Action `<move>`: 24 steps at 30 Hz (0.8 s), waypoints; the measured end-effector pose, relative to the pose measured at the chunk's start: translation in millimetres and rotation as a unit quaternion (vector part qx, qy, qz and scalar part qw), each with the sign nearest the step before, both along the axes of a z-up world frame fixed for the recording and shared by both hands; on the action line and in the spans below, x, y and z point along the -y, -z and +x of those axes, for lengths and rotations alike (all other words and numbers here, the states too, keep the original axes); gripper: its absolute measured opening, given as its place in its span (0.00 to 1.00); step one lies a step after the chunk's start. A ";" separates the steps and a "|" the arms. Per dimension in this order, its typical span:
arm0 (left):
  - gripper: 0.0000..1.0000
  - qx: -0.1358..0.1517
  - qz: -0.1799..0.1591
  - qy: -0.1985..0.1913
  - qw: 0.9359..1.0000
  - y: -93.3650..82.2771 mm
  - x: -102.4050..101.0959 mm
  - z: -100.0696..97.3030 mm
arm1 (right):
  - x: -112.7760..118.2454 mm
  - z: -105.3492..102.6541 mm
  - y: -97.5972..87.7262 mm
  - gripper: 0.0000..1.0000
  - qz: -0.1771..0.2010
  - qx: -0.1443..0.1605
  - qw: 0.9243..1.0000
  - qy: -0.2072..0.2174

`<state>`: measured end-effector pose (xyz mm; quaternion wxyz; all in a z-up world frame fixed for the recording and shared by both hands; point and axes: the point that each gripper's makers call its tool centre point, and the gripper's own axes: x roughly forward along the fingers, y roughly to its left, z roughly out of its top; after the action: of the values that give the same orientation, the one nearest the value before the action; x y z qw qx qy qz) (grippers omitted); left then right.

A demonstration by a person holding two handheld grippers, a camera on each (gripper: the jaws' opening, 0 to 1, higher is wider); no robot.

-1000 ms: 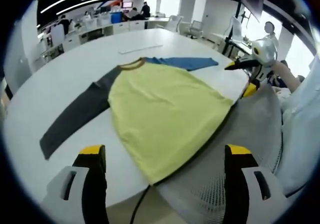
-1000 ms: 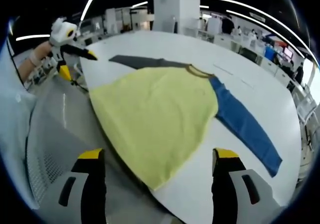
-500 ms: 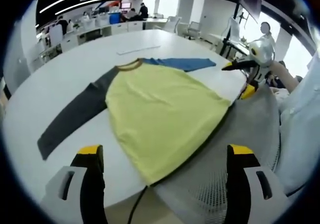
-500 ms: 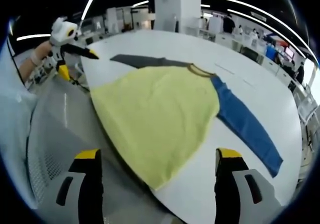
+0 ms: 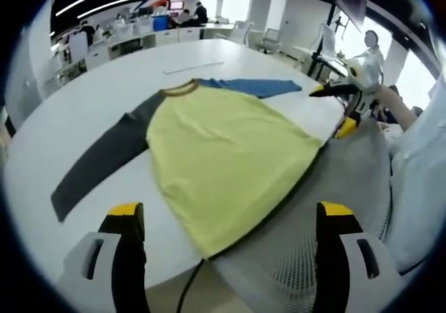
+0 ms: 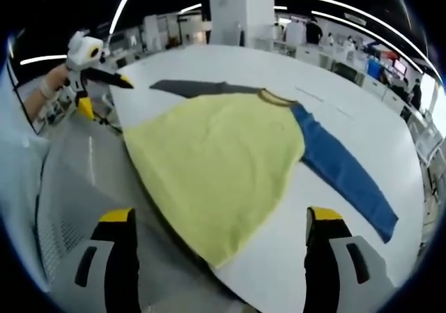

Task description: Fold the garment on the visible template until the final outline fits inside the template.

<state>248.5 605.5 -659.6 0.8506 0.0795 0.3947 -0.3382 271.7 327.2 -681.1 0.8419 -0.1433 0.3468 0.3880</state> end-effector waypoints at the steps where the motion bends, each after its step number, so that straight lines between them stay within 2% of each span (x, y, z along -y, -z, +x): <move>1: 1.00 0.000 0.000 0.000 1.000 0.0 0.1 0.0 | 0.1 0.1 0.0 1.00 0.000 0.000 1.000 0.000; 14: 0.99 0.009 0.009 0.004 1.000 -5.3 5.0 4.8 | 17.1 10.4 0.1 1.00 -0.012 0.008 1.000 0.011; 24: 1.00 0.002 0.014 0.010 1.000 -6.2 8.1 1.1 | 32.0 17.2 0.3 1.00 -0.009 0.012 1.000 0.024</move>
<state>249.6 597.5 -653.4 0.8468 0.0955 0.3972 -0.3407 288.9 295.2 -681.4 0.8536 -0.1473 0.3434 0.3630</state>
